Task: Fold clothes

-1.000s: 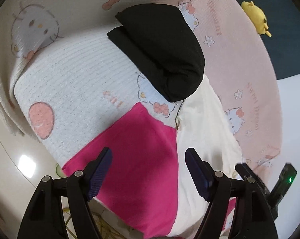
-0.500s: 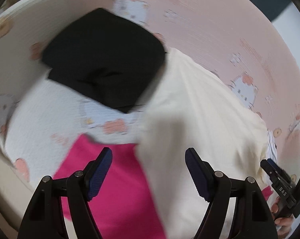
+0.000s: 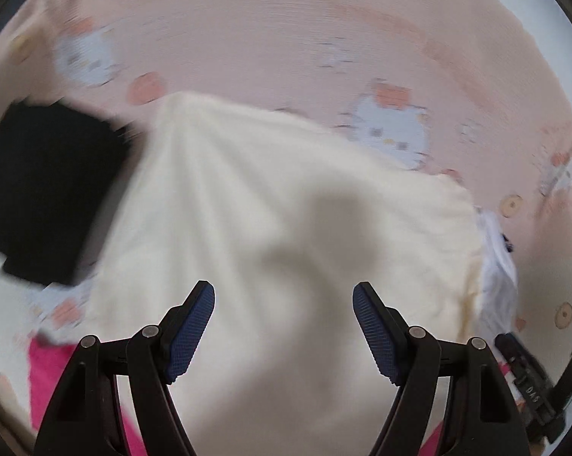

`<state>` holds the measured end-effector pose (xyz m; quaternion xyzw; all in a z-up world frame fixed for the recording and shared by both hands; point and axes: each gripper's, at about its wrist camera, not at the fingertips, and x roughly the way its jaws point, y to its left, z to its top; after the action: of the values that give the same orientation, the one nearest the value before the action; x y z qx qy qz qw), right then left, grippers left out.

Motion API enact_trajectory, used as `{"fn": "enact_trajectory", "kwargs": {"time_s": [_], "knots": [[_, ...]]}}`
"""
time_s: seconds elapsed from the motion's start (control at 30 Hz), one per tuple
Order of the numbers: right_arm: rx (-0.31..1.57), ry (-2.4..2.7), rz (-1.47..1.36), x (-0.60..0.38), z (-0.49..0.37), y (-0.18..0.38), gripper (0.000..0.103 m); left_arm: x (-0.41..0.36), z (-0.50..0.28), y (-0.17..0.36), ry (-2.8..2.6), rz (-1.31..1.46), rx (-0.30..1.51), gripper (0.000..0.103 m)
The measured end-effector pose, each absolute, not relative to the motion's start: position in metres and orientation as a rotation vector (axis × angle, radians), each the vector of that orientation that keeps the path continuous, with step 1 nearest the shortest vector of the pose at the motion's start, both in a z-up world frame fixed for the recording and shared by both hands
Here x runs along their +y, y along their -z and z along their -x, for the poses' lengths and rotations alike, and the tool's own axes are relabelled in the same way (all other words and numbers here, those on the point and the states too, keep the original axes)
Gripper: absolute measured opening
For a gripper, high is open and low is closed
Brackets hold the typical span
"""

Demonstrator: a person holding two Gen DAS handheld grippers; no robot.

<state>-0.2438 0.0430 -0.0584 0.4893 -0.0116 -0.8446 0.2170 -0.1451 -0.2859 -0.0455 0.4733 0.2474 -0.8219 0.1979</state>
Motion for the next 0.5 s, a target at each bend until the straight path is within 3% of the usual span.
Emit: {"fn": "enact_trajectory", "kwargs": {"time_s": [0.17,0.5], "knots": [[-0.259,2.428,-1.418,0.106,0.246,0.085,0.059,-0.235,0.211,0.052,2.405,-1.389,0.611,0.074],[-0.339,2.498,-1.468,0.165,0.242,0.096,0.06,-0.161,0.282,0.091,2.441,-1.565,0.616,0.074]]}}
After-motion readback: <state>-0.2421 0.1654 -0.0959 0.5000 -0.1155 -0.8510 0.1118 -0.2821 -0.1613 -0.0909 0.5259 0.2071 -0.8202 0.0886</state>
